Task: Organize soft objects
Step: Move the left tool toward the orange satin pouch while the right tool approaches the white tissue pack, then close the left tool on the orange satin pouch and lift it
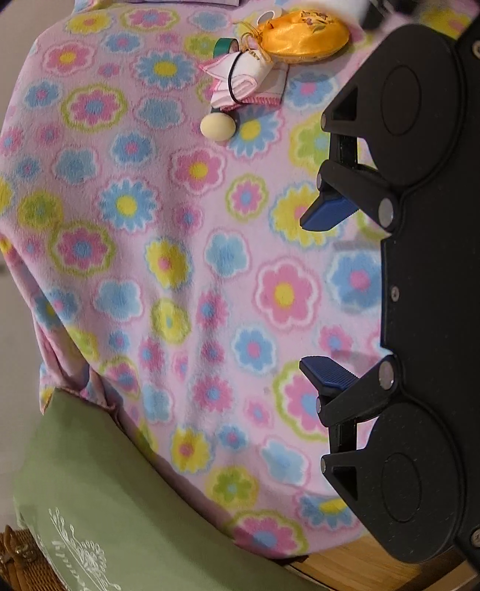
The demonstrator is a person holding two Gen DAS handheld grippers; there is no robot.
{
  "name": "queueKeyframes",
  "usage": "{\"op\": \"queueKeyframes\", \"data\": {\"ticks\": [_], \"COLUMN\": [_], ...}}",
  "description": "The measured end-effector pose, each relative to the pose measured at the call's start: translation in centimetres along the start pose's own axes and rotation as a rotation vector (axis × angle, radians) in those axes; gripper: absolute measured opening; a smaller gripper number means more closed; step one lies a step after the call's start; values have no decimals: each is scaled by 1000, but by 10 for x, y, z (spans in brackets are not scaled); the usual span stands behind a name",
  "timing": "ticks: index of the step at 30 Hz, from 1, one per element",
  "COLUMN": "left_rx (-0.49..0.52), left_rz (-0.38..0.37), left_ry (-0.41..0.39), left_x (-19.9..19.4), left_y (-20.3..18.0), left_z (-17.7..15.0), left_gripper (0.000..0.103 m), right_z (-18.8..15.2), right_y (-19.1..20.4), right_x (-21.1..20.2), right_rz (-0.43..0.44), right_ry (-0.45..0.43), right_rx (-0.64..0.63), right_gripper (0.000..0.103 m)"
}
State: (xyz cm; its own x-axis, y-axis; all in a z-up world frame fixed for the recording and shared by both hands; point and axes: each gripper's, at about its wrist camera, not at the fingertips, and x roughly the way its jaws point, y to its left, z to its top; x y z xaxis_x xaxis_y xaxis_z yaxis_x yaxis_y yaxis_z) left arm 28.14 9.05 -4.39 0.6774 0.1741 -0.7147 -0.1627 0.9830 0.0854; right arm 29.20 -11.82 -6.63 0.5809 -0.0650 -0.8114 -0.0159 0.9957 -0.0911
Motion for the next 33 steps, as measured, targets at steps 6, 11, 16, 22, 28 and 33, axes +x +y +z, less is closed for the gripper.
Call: {"op": "queueKeyframes", "data": {"ticks": [6,11,16,22,28,33], "left_rx": [63,132,235,342,325,305], "left_rz": [-65,-172,-252,-280,-281,-295], "left_ry": [-19,-45,-81,-115,-179,-247], "left_x": [5,4,0,-7,-18,-34], "left_y": [-29,-63,-101,-137,-148,-149], "left_z": [2,6,5,-5,1,3], "left_gripper": [71,72,83,83,83,89], "right_z": [5,7,5,-3,-5,-6], "right_y": [-64,-84,-81,-95,-109,-108], "right_x": [13,29,51,68,76,75], "right_rz": [4,31,23,71,151,156], "right_ry": [-20,-68,-126,-196,-196,-200], "right_rx": [125,107,-7,-12,61,64], "right_gripper": [51,59,65,85,101,103]}}
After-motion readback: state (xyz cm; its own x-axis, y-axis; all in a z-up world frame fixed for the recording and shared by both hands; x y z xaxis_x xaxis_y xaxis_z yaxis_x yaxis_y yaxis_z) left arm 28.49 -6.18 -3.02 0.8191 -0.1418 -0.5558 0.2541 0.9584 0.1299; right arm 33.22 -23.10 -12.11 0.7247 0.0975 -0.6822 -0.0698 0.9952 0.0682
